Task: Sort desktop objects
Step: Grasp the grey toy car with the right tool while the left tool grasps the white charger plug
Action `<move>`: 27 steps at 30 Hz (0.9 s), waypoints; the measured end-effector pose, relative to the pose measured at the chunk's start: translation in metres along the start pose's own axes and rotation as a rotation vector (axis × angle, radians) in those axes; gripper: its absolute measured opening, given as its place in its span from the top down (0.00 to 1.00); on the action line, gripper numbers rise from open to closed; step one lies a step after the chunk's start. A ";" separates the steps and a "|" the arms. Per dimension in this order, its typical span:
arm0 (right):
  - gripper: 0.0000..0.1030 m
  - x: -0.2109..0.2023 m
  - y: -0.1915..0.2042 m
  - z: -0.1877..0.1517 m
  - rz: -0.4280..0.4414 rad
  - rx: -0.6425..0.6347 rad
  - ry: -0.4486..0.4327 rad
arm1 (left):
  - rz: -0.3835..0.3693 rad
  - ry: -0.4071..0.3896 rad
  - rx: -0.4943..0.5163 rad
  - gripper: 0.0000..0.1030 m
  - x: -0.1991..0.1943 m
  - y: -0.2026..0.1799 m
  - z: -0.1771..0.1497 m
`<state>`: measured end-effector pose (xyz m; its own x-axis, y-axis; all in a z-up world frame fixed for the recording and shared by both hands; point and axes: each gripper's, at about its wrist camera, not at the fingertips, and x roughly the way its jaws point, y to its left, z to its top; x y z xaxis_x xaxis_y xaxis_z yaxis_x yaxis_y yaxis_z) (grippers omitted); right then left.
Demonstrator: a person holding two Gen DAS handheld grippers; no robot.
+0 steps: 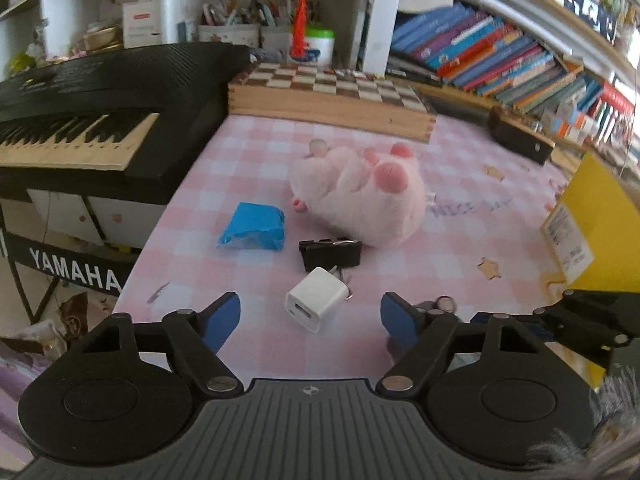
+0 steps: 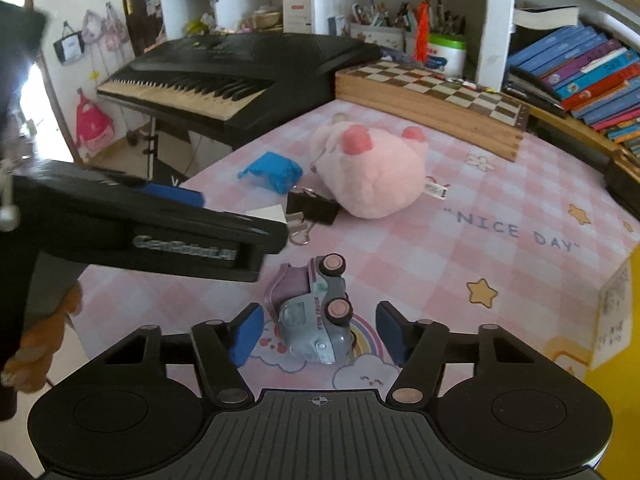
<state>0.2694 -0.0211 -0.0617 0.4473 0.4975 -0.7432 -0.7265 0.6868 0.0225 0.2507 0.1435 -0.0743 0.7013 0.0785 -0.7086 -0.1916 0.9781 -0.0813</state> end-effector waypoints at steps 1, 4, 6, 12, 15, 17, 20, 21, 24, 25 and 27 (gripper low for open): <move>0.46 0.001 0.000 0.000 0.003 -0.005 0.003 | 0.000 0.006 0.013 0.30 0.005 0.000 0.001; 0.53 0.005 -0.001 0.001 0.011 -0.009 0.010 | -0.002 0.029 0.043 0.40 0.019 -0.003 0.003; 0.56 0.005 -0.002 0.001 0.013 -0.010 0.012 | -0.009 0.038 0.063 0.46 0.025 -0.005 0.004; 0.58 0.010 -0.006 0.001 0.014 -0.005 0.023 | -0.016 0.029 0.124 0.64 0.029 -0.013 0.003; 0.58 0.011 -0.006 0.001 0.017 -0.012 0.017 | -0.038 0.030 0.128 0.67 0.027 -0.012 0.002; 0.58 0.010 -0.008 0.001 0.025 0.001 0.016 | -0.043 0.030 0.123 0.67 0.022 -0.011 0.001; 0.58 0.003 -0.013 0.002 0.026 0.027 0.007 | -0.063 0.016 0.083 0.67 0.007 -0.008 -0.002; 0.58 0.001 -0.014 0.002 0.025 0.036 0.004 | -0.067 0.012 0.070 0.67 0.004 -0.008 -0.002; 0.58 -0.008 -0.017 0.002 0.020 0.056 -0.004 | -0.085 -0.005 0.024 0.67 -0.011 -0.004 -0.004; 0.58 -0.012 -0.018 0.002 0.019 0.061 -0.008 | -0.093 -0.011 0.008 0.67 -0.016 -0.003 -0.004; 0.58 -0.020 -0.019 0.002 0.019 0.068 -0.017 | -0.108 -0.024 -0.021 0.67 -0.026 -0.001 -0.005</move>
<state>0.2757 -0.0432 -0.0460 0.4432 0.5191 -0.7308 -0.6981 0.7113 0.0819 0.2290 0.1398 -0.0593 0.7346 -0.0220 -0.6782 -0.1287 0.9768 -0.1711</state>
